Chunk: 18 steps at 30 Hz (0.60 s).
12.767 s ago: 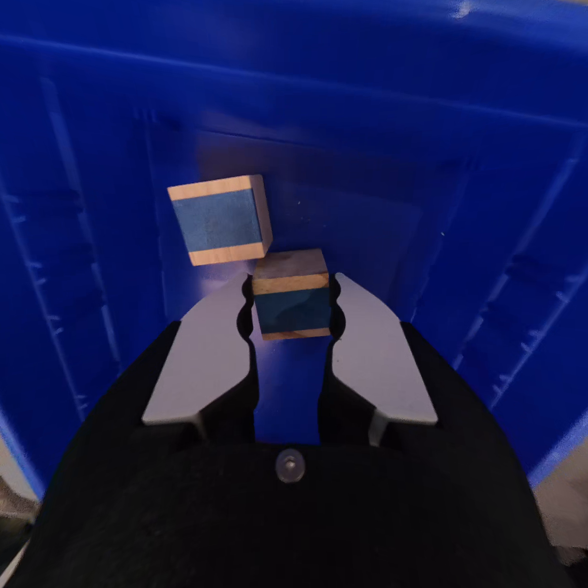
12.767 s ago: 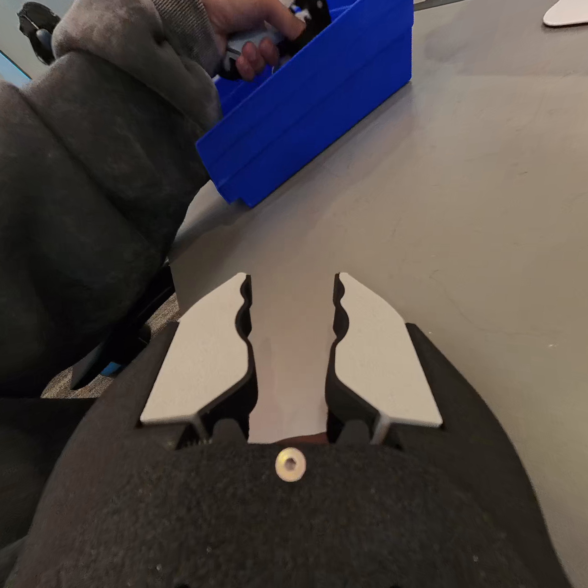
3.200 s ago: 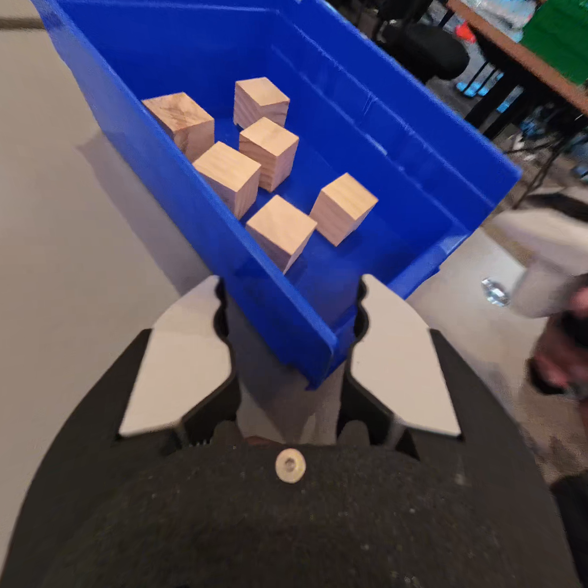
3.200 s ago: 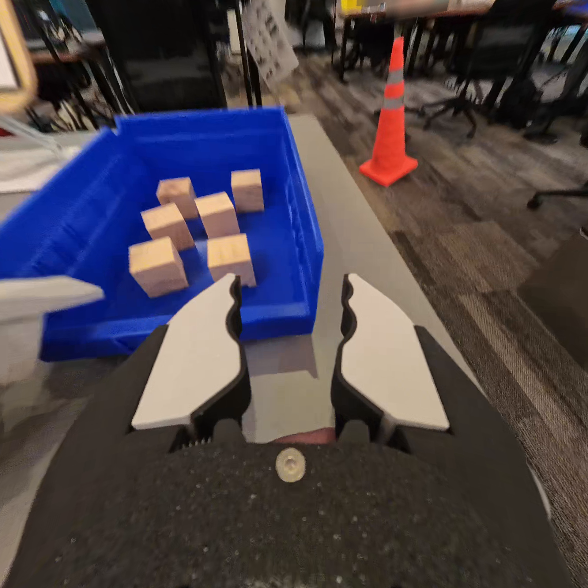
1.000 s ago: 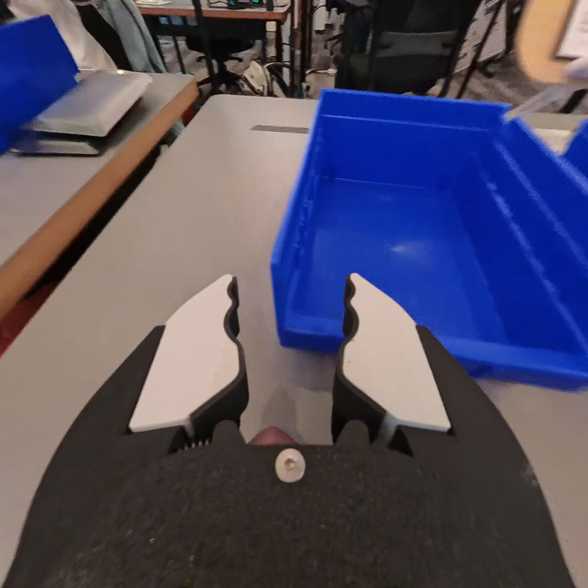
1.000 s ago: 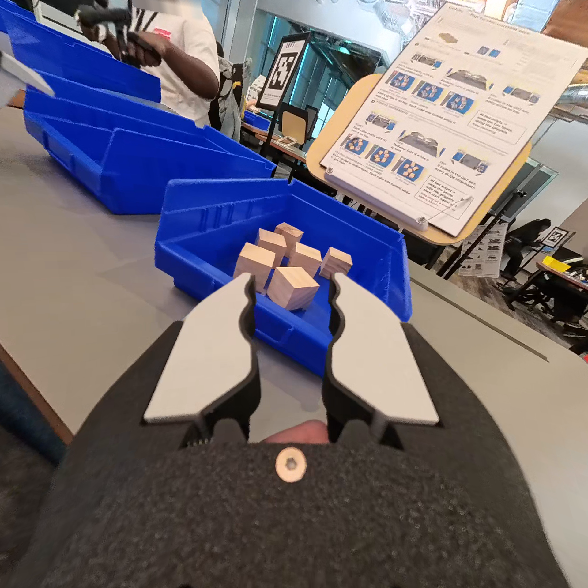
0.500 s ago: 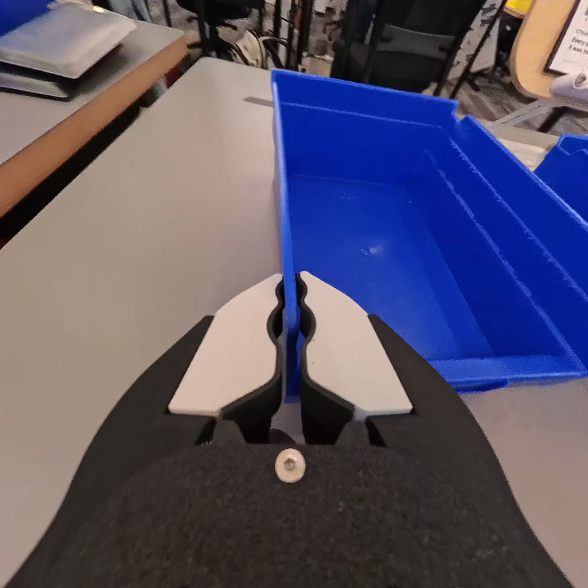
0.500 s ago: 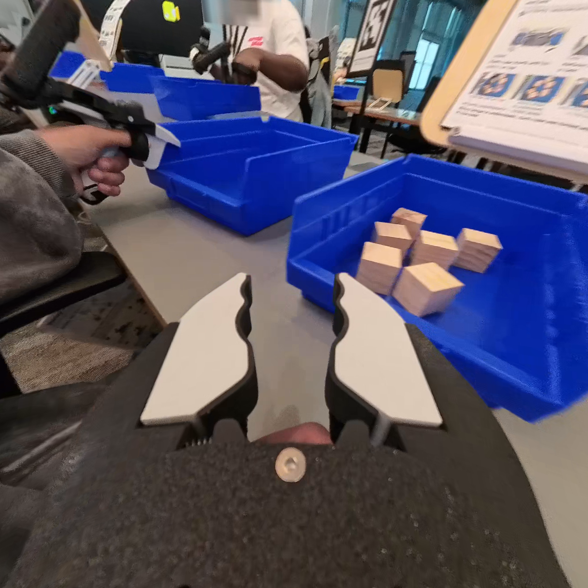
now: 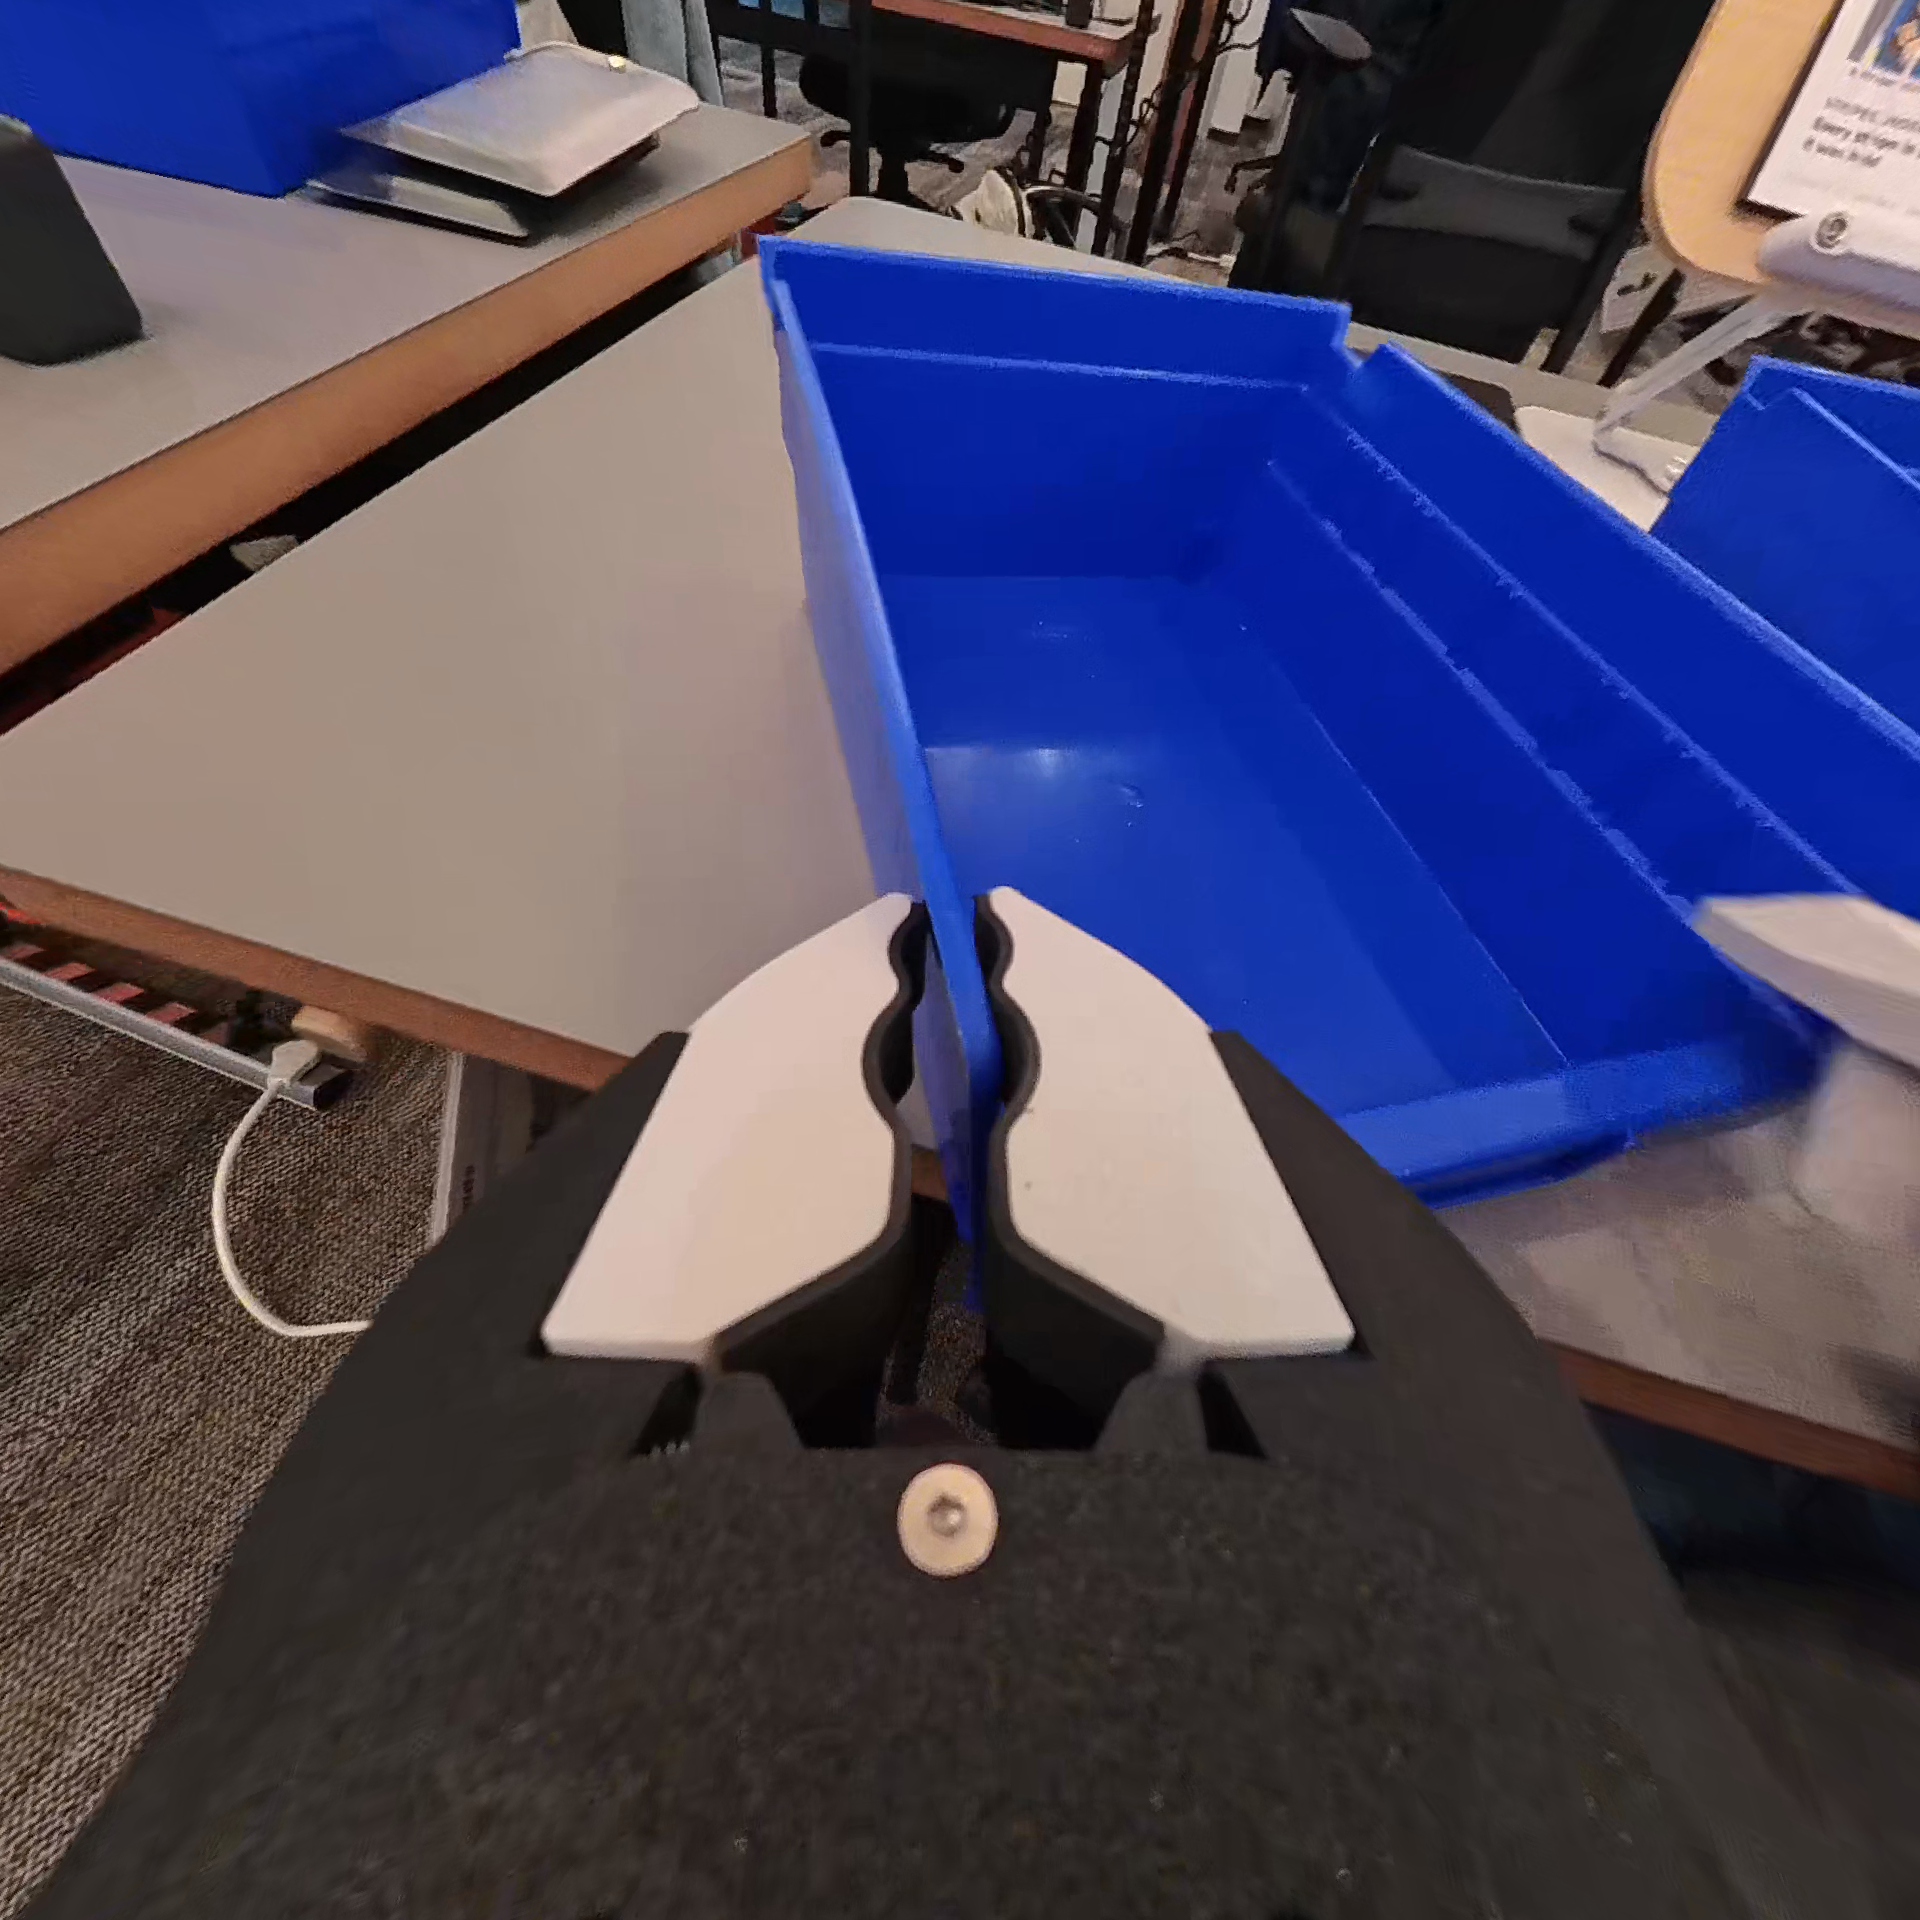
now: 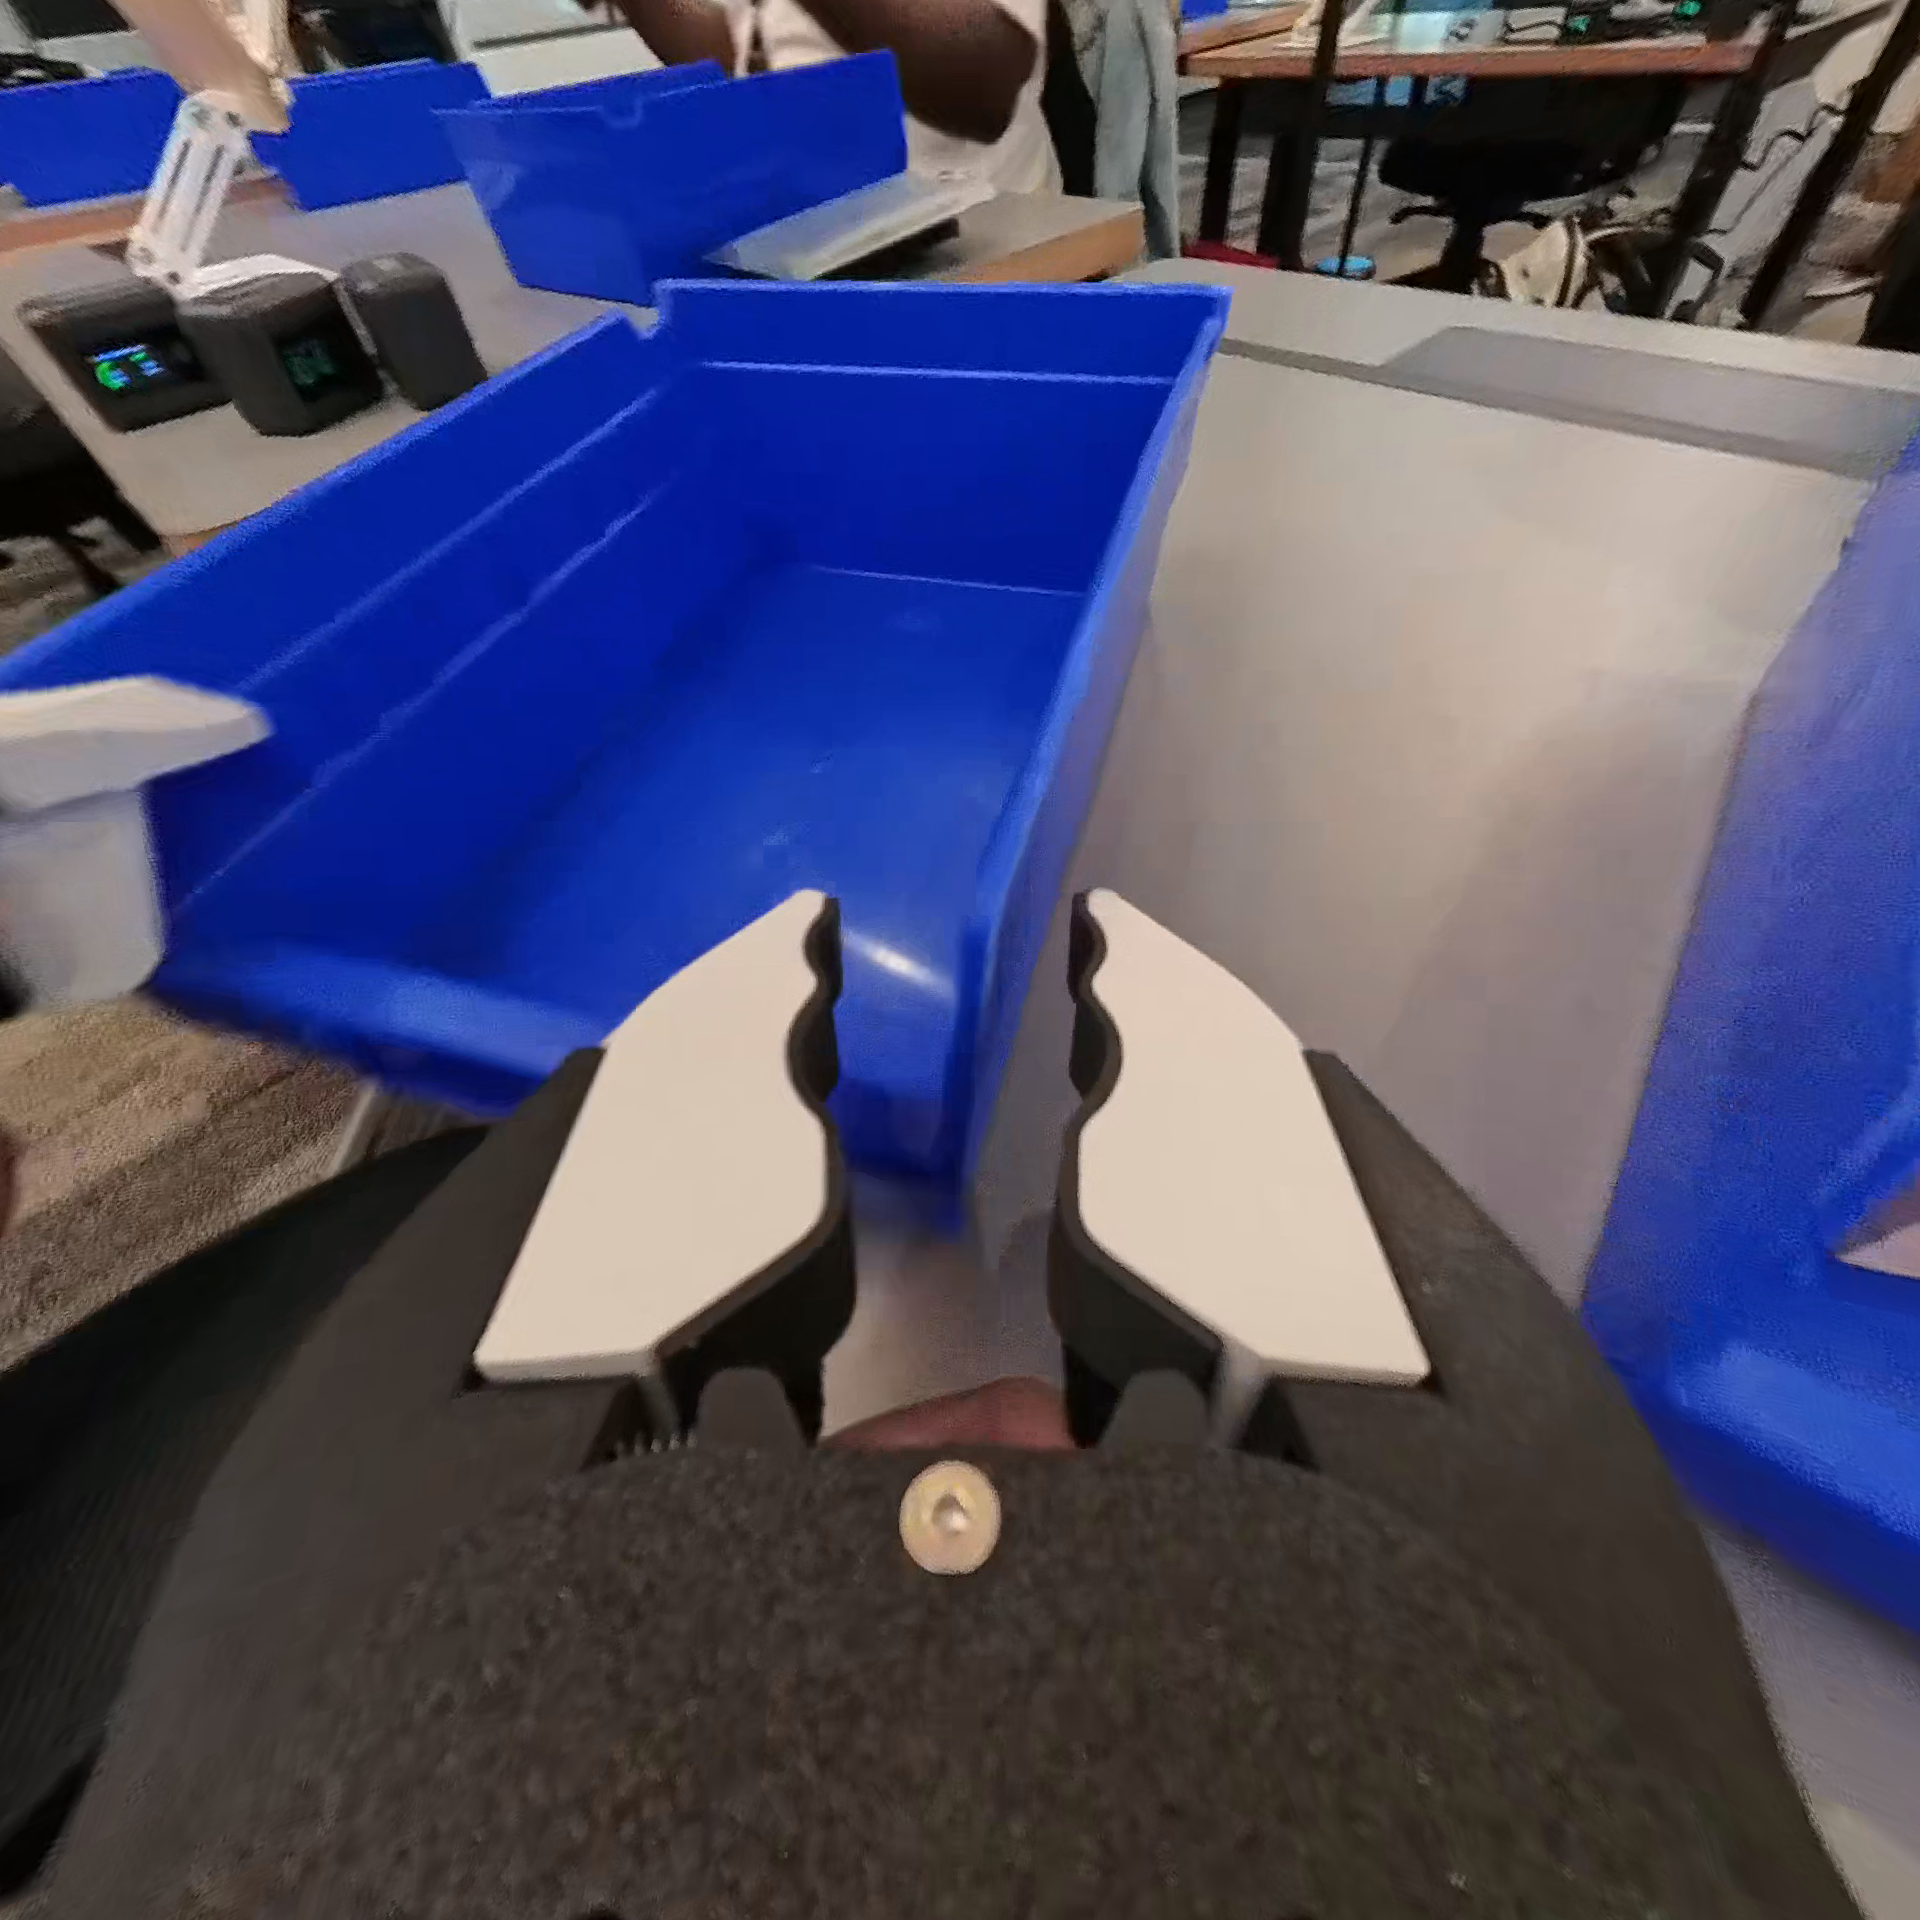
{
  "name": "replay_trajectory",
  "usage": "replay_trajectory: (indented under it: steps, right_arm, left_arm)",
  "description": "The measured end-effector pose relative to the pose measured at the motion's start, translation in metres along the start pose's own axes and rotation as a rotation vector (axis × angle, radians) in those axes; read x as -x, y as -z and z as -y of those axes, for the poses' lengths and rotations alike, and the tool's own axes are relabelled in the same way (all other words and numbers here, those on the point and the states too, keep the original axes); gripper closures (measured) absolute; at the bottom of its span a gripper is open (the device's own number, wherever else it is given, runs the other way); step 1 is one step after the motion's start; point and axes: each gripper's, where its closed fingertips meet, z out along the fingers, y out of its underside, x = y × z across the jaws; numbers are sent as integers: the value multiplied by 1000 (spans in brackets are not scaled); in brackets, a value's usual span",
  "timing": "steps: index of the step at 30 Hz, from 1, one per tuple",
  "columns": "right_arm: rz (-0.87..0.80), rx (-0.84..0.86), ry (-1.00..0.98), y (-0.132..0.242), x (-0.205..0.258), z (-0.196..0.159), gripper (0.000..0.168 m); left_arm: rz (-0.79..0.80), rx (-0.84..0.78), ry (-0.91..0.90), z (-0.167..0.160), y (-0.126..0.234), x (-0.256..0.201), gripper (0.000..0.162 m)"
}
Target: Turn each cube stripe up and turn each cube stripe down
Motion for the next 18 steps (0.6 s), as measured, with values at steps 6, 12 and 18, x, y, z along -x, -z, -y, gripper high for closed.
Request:
replay_trajectory:
  steps: [6, 12, 18]
  right_arm:
    - [-34, 32, -70, -14, -10, 12, 164]
    - [-151, -236, 45, 54, -38, 80, 164]
    - [-378, -368, 83, 168, -139, 139, 164]
  left_arm:
    - [60, -58, -37, 3, 11, -3, 153]
    - [-23, -335, -121, 70, 39, -60, 155]
    - [-272, -430, -235, 132, 40, -206, 153]
